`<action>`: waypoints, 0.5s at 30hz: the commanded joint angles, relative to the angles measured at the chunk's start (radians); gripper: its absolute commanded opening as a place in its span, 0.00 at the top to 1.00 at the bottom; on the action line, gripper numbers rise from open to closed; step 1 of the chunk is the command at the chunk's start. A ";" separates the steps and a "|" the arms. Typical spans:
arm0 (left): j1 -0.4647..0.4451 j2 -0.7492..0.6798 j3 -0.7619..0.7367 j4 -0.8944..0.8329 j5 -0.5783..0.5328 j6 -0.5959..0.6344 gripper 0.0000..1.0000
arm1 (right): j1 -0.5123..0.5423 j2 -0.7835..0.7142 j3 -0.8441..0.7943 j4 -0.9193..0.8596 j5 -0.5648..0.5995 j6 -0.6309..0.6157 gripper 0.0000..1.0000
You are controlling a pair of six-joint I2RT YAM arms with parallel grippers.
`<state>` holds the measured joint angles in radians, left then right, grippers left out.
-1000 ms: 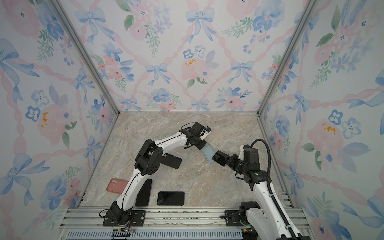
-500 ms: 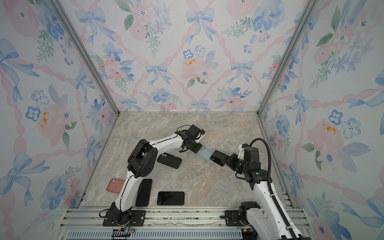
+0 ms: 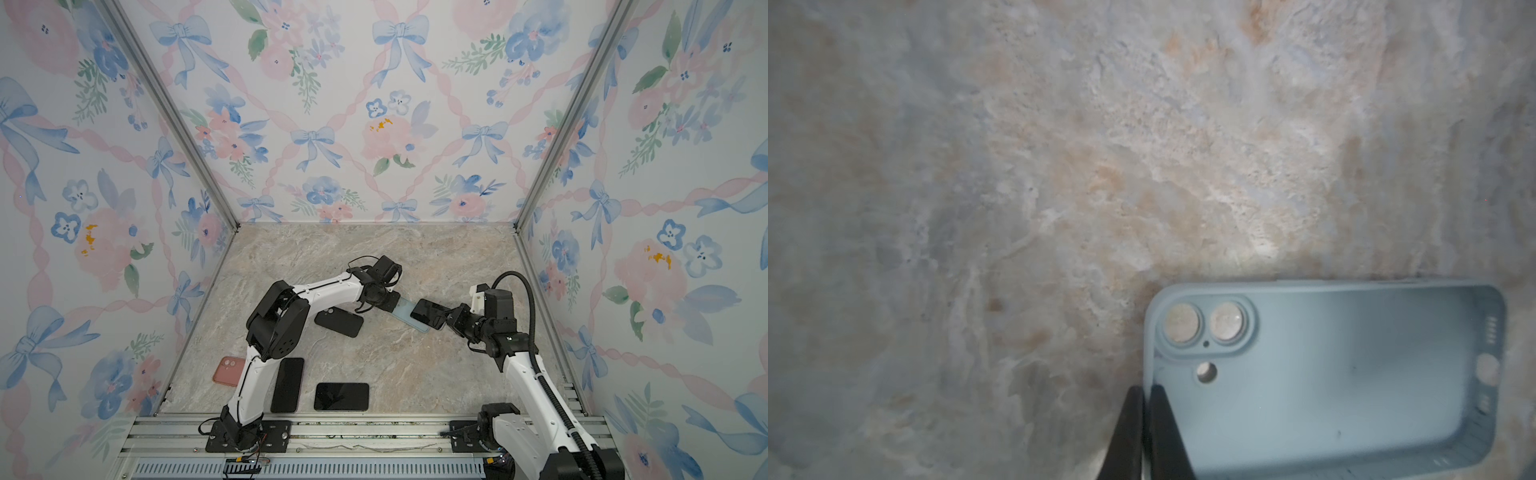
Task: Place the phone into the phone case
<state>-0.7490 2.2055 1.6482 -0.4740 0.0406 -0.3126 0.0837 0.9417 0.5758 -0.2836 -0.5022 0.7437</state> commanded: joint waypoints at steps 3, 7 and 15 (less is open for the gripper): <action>-0.002 -0.055 -0.019 -0.038 0.029 -0.037 0.83 | 0.024 0.037 0.004 0.098 -0.033 0.011 1.00; 0.019 -0.073 -0.035 -0.015 0.075 -0.057 0.73 | 0.031 0.072 -0.004 0.134 -0.033 0.015 1.00; 0.080 -0.115 -0.109 0.107 0.232 -0.135 0.56 | 0.043 0.137 -0.005 0.191 -0.039 0.021 1.00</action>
<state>-0.6876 2.1300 1.5650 -0.4160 0.1905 -0.4072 0.1112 1.0668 0.5690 -0.1699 -0.5095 0.7559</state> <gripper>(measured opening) 0.434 0.099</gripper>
